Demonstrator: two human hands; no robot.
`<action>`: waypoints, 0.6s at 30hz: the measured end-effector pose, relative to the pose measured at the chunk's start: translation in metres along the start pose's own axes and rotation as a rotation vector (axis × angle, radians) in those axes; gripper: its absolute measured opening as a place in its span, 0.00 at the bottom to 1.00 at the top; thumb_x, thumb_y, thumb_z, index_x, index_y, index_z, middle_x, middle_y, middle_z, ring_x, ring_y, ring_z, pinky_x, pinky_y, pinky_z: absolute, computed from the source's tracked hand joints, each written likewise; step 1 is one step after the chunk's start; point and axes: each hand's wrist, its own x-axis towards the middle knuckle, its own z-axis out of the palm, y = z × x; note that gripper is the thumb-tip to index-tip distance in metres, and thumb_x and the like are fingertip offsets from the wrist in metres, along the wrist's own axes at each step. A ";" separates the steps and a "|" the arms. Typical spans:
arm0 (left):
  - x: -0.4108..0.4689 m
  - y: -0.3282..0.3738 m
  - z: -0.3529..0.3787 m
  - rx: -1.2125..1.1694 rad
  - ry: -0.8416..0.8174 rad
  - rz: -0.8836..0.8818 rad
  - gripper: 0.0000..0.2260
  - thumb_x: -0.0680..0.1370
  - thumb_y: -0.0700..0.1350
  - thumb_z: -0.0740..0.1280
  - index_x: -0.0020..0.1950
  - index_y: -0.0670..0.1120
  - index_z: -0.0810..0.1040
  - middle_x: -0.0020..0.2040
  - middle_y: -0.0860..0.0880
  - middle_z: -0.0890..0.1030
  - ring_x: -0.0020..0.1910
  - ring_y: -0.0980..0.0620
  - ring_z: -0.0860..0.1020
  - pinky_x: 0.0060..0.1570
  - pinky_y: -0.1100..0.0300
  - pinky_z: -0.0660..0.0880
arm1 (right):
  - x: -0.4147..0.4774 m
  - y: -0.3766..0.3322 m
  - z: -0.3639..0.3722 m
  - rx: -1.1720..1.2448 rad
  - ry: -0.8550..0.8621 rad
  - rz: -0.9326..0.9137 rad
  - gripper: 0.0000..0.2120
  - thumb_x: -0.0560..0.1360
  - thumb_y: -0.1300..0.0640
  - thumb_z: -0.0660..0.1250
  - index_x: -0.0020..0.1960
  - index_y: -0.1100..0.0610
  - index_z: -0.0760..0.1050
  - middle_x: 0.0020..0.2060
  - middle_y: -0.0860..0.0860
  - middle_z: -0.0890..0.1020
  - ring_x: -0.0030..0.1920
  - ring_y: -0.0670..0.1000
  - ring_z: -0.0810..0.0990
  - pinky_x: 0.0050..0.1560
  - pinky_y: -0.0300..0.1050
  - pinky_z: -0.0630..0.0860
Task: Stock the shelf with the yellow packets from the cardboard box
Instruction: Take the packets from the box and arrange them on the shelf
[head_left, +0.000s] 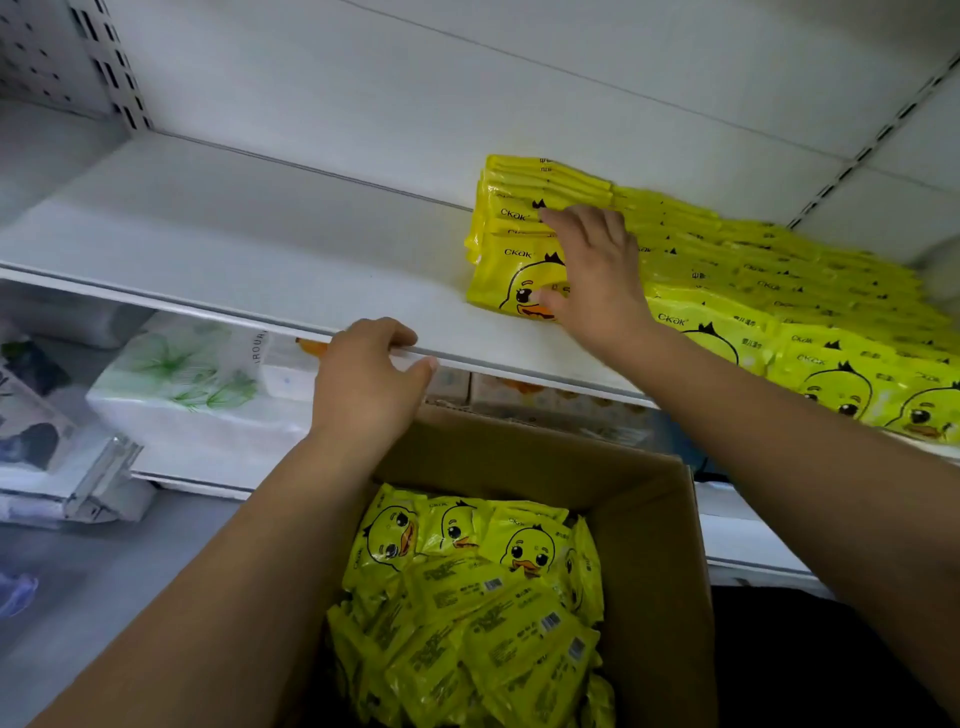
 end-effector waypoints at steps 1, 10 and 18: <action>0.001 -0.003 -0.002 -0.024 0.010 -0.039 0.12 0.77 0.48 0.75 0.58 0.45 0.82 0.56 0.48 0.82 0.57 0.49 0.78 0.53 0.59 0.69 | -0.012 -0.008 0.002 0.090 0.050 0.000 0.37 0.66 0.49 0.79 0.72 0.54 0.71 0.67 0.54 0.73 0.67 0.59 0.68 0.62 0.53 0.65; -0.019 -0.029 0.002 0.318 -0.546 -0.343 0.49 0.74 0.67 0.70 0.82 0.42 0.50 0.78 0.36 0.63 0.75 0.35 0.66 0.71 0.41 0.70 | -0.188 -0.045 0.084 0.556 -0.427 0.152 0.18 0.71 0.47 0.77 0.57 0.54 0.80 0.55 0.50 0.81 0.60 0.53 0.75 0.57 0.41 0.65; -0.042 -0.045 0.015 0.414 -0.663 -0.283 0.59 0.74 0.67 0.70 0.79 0.47 0.25 0.82 0.40 0.44 0.79 0.33 0.57 0.75 0.42 0.65 | -0.286 -0.005 0.140 0.246 -1.111 0.501 0.35 0.76 0.38 0.68 0.76 0.55 0.65 0.73 0.57 0.69 0.73 0.59 0.68 0.68 0.47 0.69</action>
